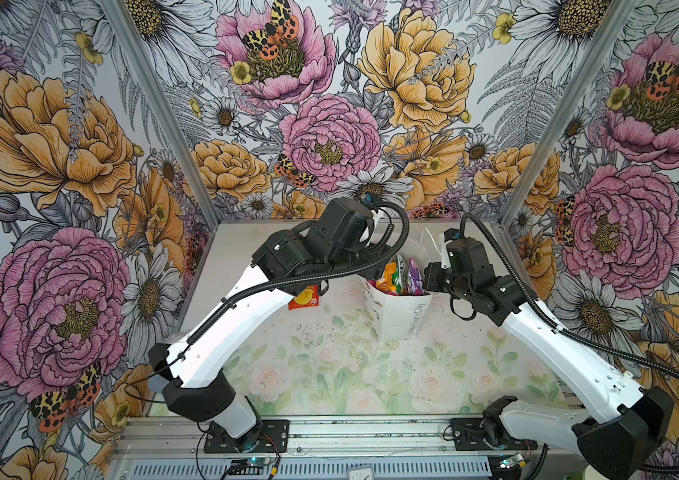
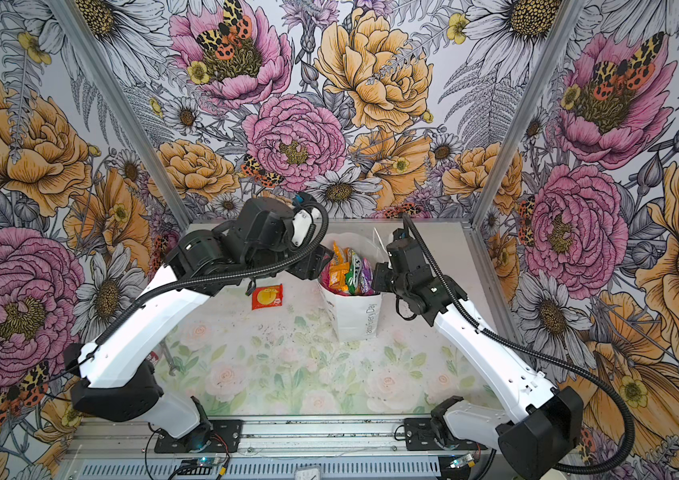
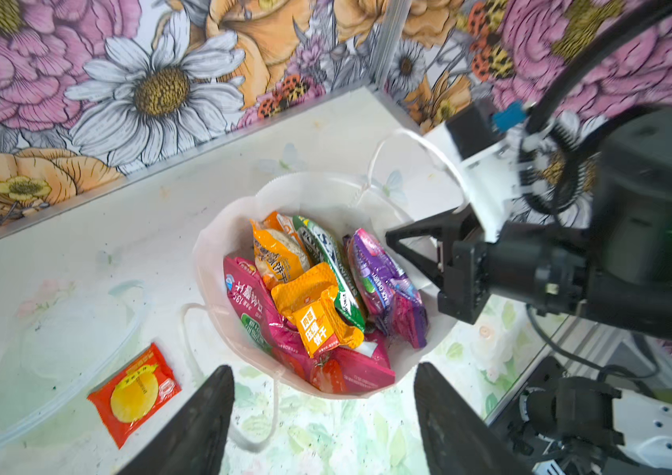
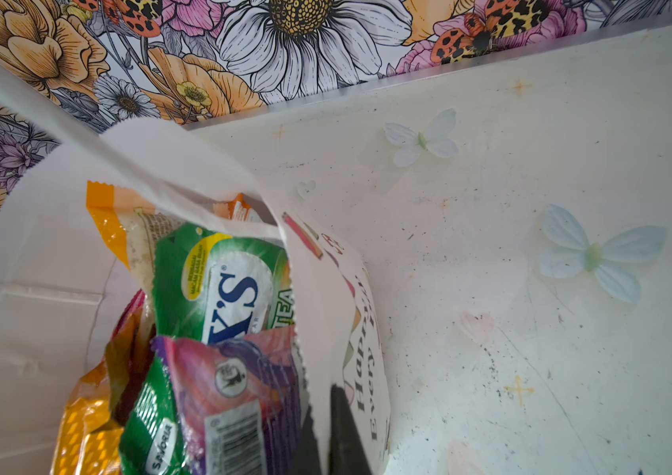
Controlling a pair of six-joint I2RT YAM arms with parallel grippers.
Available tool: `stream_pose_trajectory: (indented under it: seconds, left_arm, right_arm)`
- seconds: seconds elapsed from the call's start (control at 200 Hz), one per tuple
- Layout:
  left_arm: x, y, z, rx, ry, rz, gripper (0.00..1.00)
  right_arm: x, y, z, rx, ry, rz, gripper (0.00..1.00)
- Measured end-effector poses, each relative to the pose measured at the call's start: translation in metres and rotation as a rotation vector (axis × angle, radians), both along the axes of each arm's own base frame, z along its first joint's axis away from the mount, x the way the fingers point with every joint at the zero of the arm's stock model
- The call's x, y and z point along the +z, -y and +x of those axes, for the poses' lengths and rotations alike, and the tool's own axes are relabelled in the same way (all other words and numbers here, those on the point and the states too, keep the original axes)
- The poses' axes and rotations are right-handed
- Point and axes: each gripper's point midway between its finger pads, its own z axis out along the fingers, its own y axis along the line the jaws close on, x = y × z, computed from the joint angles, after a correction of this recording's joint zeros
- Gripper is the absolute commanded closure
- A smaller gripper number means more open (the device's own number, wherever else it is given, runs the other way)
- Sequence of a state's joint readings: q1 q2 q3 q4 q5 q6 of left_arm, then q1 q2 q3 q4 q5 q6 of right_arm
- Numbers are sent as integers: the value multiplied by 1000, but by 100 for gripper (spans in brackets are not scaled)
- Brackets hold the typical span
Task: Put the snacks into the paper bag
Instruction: 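Withdraw the left gripper from the bag toward the red packet, then lower the left gripper onto the red packet and grasp it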
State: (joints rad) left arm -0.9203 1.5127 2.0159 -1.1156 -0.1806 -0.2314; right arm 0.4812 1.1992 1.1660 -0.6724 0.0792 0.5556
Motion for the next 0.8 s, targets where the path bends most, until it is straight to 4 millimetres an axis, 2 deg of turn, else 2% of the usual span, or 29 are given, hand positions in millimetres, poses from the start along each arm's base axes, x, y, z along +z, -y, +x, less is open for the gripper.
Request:
stream_pose_trajectory:
  seconds: [0.075, 0.14, 0.24, 0.315, 0.42, 0.525, 0.661, 0.801]
  left_arm:
    - [12, -16, -5, 25, 40, -57, 21]
    - [20, -40, -3, 79, 65, -109, 20]
    - [24, -95, 14, 241, 88, -175, 18]
    - [14, -138, 25, 367, 76, -208, 18]
    - [-14, -190, 38, 531, 21, -228, 18]
    - [-53, -221, 50, 640, -69, -225, 18]
    - [-109, -244, 63, 734, -209, -208, 18]
    - [-163, -254, 72, 780, -340, -204, 18]
  right_arm:
    - [0, 0, 0, 0, 0, 0, 100]
    - [0, 0, 0, 0, 0, 0, 100]
    - [0, 0, 0, 0, 0, 0, 100]
    - [0, 0, 0, 0, 0, 0, 100]
    - [0, 0, 0, 0, 0, 0, 100]
    - [0, 0, 0, 0, -1, 0, 100]
    - [0, 0, 0, 0, 0, 0, 100]
    - [-1, 0, -1, 0, 4, -1, 100]
